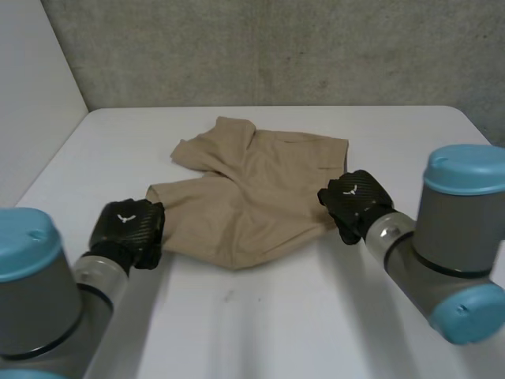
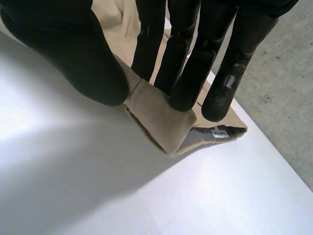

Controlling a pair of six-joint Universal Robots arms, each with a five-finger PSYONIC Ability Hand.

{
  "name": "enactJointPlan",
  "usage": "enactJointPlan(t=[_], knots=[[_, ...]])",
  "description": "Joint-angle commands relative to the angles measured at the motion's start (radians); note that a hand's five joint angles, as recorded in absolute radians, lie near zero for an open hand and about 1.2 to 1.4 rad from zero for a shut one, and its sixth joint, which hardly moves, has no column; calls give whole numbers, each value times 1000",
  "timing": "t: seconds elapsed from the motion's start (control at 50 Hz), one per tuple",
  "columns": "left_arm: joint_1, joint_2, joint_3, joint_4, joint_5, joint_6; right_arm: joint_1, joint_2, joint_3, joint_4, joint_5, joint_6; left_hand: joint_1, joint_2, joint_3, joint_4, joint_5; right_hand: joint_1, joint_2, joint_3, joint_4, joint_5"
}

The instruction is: Fold the shorts.

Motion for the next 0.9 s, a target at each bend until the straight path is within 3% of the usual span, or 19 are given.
enactJointPlan(t=[0.02, 0.16, 0.28, 0.36, 0.48, 0.6, 0.66, 0.78, 0.9], knots=[[3, 240, -26, -227, 15, 16, -14, -127, 107, 109, 8, -45, 265, 196, 203, 198, 250, 428, 211, 201, 204, 232], [-8, 364, -75, -406, 108, 35, -31, -213, 166, 237, 7, -107, 265, 196, 203, 198, 250, 428, 211, 201, 204, 232], [-9, 464, -94, -578, 139, 68, -45, -311, 235, 402, 5, -201, 265, 196, 203, 198, 250, 428, 211, 201, 204, 232], [-20, 571, -77, -714, 174, 118, -109, -447, 336, 577, -15, -356, 265, 196, 203, 198, 250, 428, 211, 201, 204, 232], [-11, 671, -23, -822, 286, 180, -156, -547, 355, 631, -96, -407, 265, 196, 203, 198, 250, 428, 211, 201, 204, 232], [26, 639, -16, -770, 320, 201, -215, -534, 337, 623, -188, -410, 265, 196, 203, 198, 250, 428, 211, 201, 204, 232], [37, 520, -5, -660, 321, 207, -226, -476, 317, 590, -204, -404, 265, 196, 203, 198, 250, 428, 211, 201, 204, 232], [31, 241, 134, -433, 306, 206, -222, -296, 214, 462, -148, -347, 265, 196, 203, 198, 250, 428, 211, 201, 204, 232], [16, -46, 397, -331, 237, 206, -222, -183, 104, 347, -86, -269, 265, 196, 203, 198, 250, 428, 211, 201, 204, 232]])
